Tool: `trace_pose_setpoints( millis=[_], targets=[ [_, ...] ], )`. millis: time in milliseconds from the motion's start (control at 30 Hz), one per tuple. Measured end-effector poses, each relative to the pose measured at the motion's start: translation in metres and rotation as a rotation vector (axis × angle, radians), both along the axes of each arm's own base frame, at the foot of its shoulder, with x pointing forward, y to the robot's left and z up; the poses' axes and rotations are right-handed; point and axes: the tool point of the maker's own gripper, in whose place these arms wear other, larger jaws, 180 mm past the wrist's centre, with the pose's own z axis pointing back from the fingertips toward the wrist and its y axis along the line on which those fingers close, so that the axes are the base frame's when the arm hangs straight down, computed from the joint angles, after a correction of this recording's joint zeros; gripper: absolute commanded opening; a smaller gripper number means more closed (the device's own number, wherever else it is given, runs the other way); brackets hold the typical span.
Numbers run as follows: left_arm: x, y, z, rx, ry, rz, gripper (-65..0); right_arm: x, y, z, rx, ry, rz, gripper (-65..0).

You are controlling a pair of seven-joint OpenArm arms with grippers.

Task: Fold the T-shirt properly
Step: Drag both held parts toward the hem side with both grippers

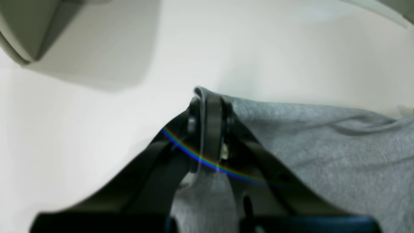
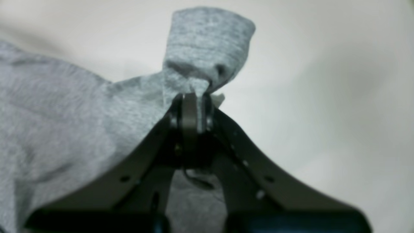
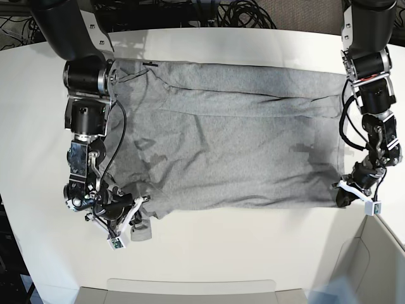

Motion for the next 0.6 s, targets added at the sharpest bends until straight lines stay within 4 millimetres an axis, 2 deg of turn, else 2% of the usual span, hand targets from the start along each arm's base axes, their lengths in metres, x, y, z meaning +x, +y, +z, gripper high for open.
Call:
trace_pose_setpoints(
  millis=[133,233,333,433,600],
  targets=[
    [-0.012,0.001,-0.015,0.017,0.089,-0.016,-63.3,-0.021,-0.002,0.008,-0.068,-0.004,0.011,-65.0],
    [-0.018,-0.003,-0.009,0.056,0.089,-0.048,-63.3,-0.032,-0.007,0.017,-0.104,-0.029,0.005,-65.0],
    [-0.032,-0.008,-0.012,0.098,0.105,-0.084,-63.3,-0.048,-0.009,0.011,-0.127,-0.01,0.003,-65.0],
    [-0.05,-0.01,-0.025,0.121,0.138,-0.1,-63.4,-0.064,-0.012,0.001,-0.149,0.014,0.001,-65.0],
    [-0.065,-0.012,-0.036,0.136,0.163,-0.114,-63.4,-0.083,-0.012,0.002,-0.162,-0.01,0.002,-65.0]
  ],
)
